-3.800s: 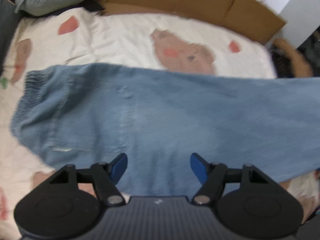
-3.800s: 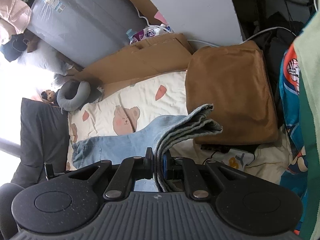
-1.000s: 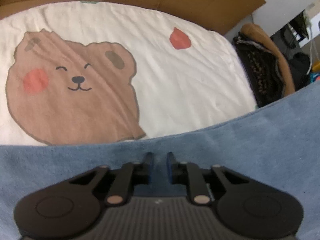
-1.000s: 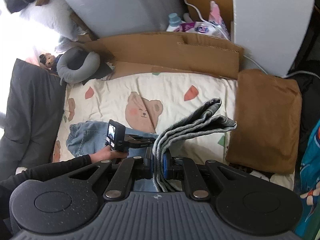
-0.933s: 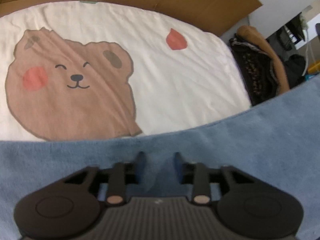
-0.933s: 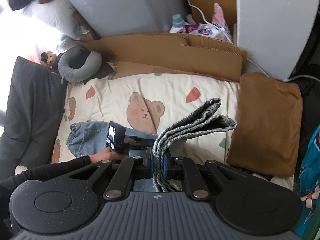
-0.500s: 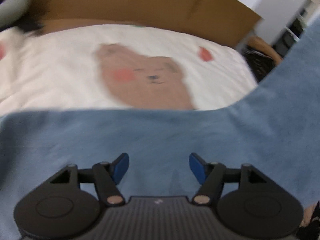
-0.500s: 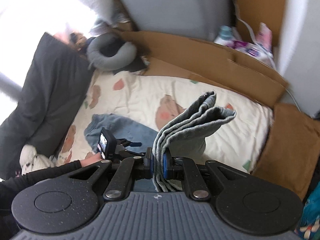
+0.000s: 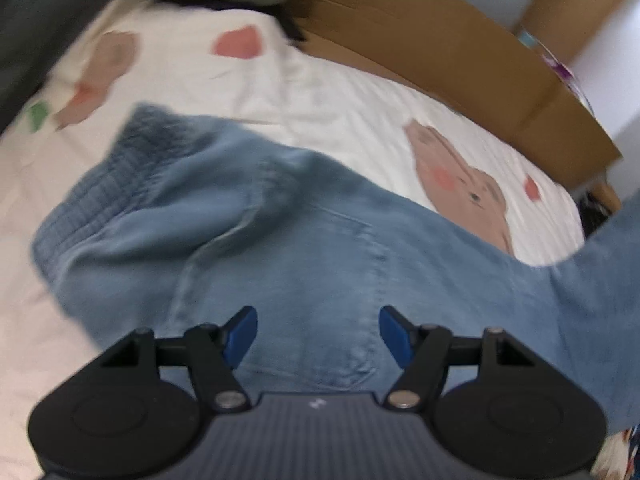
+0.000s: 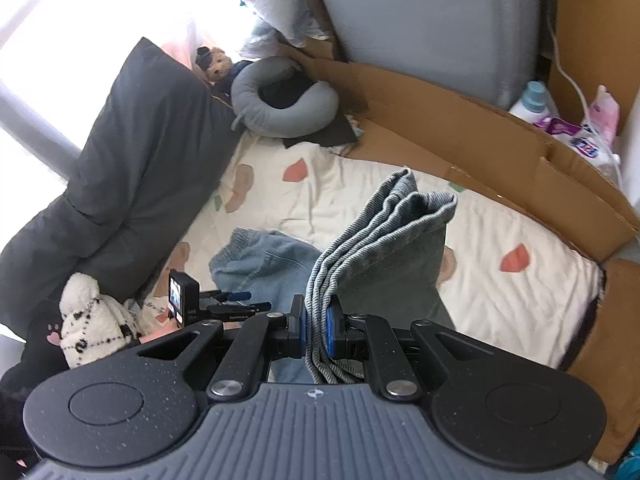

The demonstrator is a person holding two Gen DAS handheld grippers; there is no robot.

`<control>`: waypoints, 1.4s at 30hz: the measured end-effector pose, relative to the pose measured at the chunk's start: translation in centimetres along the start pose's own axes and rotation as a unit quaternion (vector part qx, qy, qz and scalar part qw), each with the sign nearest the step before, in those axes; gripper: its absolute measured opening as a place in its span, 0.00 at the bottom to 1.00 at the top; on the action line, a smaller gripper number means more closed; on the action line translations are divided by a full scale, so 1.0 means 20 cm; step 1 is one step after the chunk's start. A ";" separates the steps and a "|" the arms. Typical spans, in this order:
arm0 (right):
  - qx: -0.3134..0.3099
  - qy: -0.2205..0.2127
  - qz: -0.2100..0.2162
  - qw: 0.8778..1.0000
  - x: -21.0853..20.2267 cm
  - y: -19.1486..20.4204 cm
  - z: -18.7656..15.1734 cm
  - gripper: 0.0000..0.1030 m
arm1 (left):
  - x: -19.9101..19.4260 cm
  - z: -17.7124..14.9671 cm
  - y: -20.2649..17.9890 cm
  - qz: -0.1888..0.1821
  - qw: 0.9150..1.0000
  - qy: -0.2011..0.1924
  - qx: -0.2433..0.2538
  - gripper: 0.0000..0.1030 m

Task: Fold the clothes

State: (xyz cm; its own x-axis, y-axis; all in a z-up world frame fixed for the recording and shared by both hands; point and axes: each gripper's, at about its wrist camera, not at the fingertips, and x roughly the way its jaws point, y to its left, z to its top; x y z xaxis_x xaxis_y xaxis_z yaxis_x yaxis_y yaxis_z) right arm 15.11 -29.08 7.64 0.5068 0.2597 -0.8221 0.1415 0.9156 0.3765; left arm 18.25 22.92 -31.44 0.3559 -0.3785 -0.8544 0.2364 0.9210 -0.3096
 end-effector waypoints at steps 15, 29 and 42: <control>0.000 0.013 0.054 0.998 0.39 0.19 0.08 0.08 | -0.08 -0.12 0.10 0.002 0.998 0.000 -0.055 0.68; 0.057 0.035 0.052 0.996 0.87 0.17 0.00 0.08 | -0.09 -0.11 0.12 0.006 0.997 -0.001 -0.075 0.68; 0.066 0.070 0.029 0.995 1.28 0.24 0.06 0.08 | -0.08 -0.10 0.14 0.007 0.997 -0.013 -0.081 0.69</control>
State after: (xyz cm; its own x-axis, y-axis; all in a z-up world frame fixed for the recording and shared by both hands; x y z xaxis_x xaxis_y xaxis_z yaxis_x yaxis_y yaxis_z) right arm 29.74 -18.40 -11.19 0.3959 0.3585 -0.8454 0.2309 0.8522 0.4695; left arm 16.53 26.24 -31.76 0.3822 -0.3665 -0.8483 0.0833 0.9279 -0.3634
